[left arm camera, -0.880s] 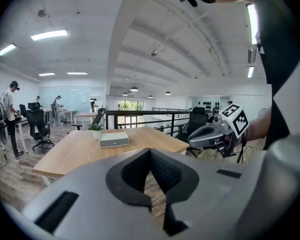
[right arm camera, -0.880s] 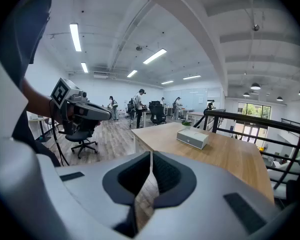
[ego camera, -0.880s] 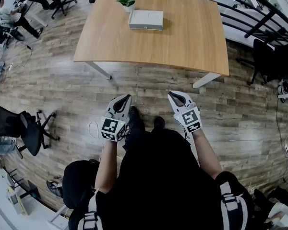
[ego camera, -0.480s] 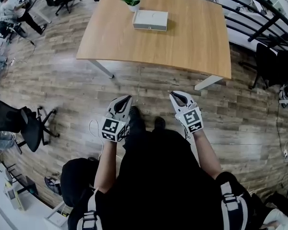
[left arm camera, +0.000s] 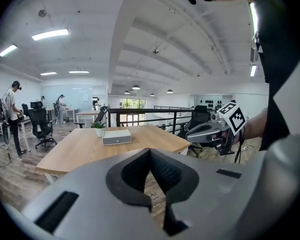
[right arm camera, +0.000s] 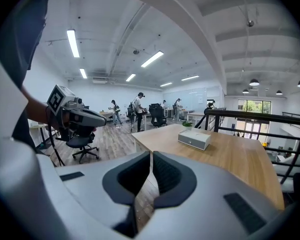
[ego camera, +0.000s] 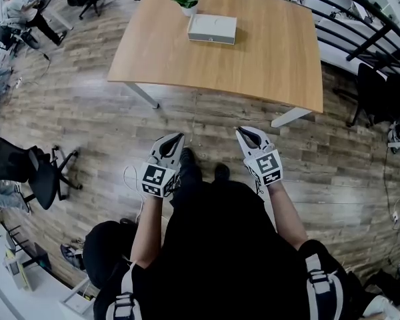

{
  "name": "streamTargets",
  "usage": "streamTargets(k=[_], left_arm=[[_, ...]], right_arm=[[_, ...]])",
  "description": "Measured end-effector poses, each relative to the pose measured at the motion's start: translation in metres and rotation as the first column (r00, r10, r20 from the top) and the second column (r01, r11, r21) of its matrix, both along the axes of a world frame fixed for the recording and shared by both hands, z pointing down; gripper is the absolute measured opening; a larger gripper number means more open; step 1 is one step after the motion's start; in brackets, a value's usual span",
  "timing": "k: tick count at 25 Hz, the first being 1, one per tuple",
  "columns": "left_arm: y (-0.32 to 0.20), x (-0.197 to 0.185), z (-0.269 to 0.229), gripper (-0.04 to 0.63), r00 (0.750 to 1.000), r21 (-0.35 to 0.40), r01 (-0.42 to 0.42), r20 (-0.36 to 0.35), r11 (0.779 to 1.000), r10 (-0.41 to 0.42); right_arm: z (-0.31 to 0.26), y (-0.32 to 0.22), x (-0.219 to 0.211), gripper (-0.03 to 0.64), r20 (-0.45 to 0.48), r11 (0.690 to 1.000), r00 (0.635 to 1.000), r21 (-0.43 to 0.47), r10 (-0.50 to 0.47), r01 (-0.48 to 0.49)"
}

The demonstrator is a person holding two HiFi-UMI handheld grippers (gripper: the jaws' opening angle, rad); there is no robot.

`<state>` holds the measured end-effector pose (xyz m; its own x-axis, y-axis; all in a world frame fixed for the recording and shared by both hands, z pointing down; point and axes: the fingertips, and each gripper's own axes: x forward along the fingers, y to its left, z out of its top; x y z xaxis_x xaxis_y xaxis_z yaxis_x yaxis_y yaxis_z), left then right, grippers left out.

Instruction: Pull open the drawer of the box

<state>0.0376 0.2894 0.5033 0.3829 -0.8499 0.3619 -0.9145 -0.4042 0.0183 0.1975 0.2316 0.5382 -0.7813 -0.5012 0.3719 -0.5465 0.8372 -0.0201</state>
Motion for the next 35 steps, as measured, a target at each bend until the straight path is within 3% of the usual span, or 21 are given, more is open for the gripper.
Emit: streamTargets(k=[16, 35], left_arm=[[-0.029, -0.041, -0.008, 0.023, 0.999, 0.013, -0.027, -0.023, 1.0, 0.027], [-0.082, -0.095, -0.014, 0.023, 0.982, 0.025, -0.179, -0.057, 0.983, 0.181]], right_arm=[[-0.019, -0.033, -0.031, 0.035, 0.019, 0.998, 0.998, 0.0, 0.063, -0.063], [-0.025, -0.059, -0.084, 0.035, -0.006, 0.98, 0.98, -0.002, 0.201, -0.201]])
